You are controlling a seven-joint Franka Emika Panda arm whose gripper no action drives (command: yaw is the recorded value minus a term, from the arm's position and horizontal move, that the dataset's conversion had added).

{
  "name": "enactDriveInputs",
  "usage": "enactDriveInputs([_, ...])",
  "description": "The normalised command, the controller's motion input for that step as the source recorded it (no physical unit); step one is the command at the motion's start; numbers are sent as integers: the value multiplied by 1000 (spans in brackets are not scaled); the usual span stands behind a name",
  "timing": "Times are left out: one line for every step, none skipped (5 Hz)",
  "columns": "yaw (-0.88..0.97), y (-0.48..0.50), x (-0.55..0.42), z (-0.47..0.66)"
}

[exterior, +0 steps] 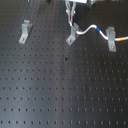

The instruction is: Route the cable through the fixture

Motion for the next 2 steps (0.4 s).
enactDriveInputs([-226,1,-6,0])
enactDriveInputs([-388,-67,-270,6])
